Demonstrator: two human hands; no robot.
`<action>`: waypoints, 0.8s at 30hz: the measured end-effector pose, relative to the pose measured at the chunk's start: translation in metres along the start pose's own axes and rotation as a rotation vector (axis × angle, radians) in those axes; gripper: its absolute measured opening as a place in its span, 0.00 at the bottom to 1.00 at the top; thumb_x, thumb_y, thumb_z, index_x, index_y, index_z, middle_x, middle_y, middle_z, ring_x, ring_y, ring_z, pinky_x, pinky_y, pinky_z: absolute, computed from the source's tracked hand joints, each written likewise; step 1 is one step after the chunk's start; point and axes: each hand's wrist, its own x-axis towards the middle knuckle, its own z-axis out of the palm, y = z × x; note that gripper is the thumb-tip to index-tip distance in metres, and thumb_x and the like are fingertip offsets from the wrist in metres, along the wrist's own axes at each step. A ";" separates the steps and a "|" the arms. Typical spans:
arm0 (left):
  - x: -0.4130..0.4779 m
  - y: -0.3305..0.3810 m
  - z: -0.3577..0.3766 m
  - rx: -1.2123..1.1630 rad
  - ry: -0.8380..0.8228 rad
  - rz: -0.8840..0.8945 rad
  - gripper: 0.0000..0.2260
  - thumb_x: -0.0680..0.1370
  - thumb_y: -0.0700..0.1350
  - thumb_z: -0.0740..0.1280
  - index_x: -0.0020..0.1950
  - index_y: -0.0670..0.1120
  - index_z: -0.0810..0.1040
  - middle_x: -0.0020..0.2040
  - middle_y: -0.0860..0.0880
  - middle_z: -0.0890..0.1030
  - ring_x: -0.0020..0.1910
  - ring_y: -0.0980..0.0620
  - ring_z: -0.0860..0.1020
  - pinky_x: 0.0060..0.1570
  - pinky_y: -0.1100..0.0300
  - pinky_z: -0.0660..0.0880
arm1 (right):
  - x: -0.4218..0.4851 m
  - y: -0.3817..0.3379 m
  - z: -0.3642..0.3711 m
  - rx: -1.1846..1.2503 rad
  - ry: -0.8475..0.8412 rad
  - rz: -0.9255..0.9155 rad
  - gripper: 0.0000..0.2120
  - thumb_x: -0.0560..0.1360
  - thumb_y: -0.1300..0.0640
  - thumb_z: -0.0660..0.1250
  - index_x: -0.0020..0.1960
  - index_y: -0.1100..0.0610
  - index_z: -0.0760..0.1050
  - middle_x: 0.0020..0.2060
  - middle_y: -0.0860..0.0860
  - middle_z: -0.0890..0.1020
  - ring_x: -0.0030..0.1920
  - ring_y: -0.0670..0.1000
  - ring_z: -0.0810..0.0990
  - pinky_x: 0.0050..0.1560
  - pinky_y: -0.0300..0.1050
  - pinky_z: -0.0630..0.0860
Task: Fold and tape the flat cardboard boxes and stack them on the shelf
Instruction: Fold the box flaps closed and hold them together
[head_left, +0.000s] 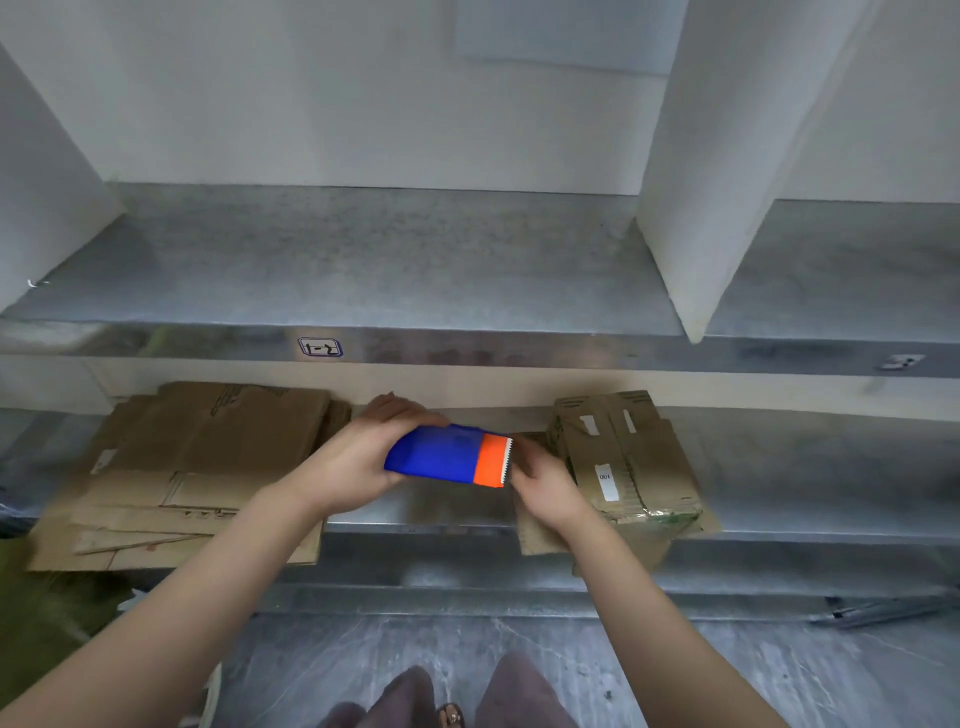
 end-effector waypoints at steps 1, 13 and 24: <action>0.002 0.006 -0.001 -0.001 -0.004 0.002 0.23 0.70 0.36 0.74 0.64 0.49 0.76 0.58 0.56 0.78 0.56 0.57 0.73 0.60 0.63 0.66 | -0.004 -0.003 -0.004 -0.003 0.011 -0.007 0.16 0.80 0.62 0.61 0.68 0.56 0.73 0.62 0.51 0.78 0.61 0.48 0.76 0.56 0.36 0.69; 0.029 0.094 0.022 -0.040 0.034 -0.017 0.27 0.69 0.42 0.75 0.67 0.54 0.72 0.59 0.60 0.75 0.59 0.62 0.69 0.61 0.73 0.61 | -0.068 0.009 -0.076 0.049 0.158 -0.028 0.19 0.80 0.65 0.58 0.68 0.53 0.72 0.61 0.47 0.79 0.62 0.46 0.76 0.61 0.41 0.71; 0.044 0.180 0.093 -0.295 -0.043 -0.416 0.30 0.68 0.57 0.74 0.67 0.55 0.72 0.62 0.59 0.75 0.59 0.62 0.74 0.53 0.74 0.67 | -0.149 0.077 -0.170 -0.313 0.193 -0.134 0.18 0.82 0.58 0.61 0.71 0.55 0.70 0.68 0.52 0.74 0.75 0.56 0.62 0.73 0.42 0.55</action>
